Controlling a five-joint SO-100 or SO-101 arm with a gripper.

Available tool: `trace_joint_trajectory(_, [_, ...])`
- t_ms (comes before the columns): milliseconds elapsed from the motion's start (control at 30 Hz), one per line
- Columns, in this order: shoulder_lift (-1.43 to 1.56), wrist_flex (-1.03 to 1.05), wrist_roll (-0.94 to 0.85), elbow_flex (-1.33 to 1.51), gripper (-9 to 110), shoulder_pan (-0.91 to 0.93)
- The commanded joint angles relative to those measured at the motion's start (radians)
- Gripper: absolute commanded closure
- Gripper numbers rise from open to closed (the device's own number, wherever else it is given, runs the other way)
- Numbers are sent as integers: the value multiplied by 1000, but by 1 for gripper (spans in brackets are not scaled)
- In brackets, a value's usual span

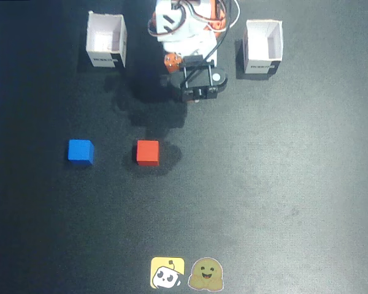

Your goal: Put the red cube in the right box and the blue cube in the left box.

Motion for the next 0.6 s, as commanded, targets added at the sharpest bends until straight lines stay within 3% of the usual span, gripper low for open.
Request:
trace_joint_trajectory(0, [11,-5,-6,-6,101,5])
trace_joint_trajectory(567, [-11,-8,-58,-84,101,32])
